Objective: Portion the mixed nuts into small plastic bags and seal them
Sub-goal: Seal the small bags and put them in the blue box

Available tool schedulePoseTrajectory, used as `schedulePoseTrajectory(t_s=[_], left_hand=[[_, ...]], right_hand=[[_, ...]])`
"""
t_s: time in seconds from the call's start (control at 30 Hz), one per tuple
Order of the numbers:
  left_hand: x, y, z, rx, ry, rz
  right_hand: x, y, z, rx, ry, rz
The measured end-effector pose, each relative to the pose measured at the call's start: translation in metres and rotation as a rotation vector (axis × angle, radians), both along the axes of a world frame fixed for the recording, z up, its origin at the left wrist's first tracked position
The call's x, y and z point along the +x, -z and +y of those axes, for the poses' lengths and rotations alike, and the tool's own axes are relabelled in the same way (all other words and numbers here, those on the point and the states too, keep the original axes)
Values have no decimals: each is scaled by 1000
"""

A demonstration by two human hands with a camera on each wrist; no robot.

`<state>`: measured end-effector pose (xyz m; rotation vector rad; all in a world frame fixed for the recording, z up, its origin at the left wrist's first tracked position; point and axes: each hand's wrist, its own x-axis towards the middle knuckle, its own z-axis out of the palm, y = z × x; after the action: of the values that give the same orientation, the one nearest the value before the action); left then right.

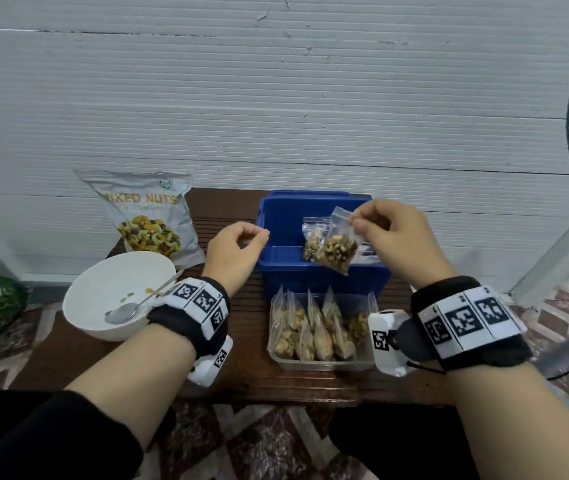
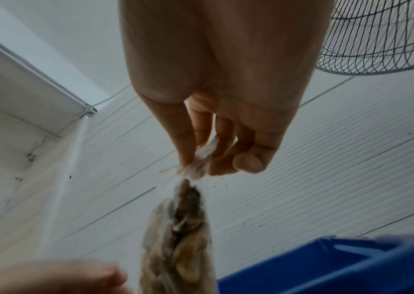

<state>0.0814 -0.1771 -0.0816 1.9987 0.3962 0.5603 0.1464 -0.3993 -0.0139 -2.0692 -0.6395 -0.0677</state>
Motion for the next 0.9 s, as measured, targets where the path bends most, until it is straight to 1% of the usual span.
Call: schedulePoseTrajectory(t_s=[0.1,0.2,0.3,0.4,0.53,0.7,0.9], left_hand=[[15,0,11,-9,-58,78],[34,-1,15,-47,-39,174],[52,5,17,-70,10,242],[65,14,18,-92,53,312],[70,23,21,-157,92,295],[69,29,25,-243,98,253],[70,32,27,-275,99,230]], right_hand=[[18,-13,11,-98,14,-31],[41,-24,26,-305,-23,-43],[63,-32,42,-552,-120,-27],[84,-30,60,-796,-208,-9],[108,-16,86,-1071,-301,-32],[131,5,109,-1250,-398,25],[146,26,121,-1311,-395,105]])
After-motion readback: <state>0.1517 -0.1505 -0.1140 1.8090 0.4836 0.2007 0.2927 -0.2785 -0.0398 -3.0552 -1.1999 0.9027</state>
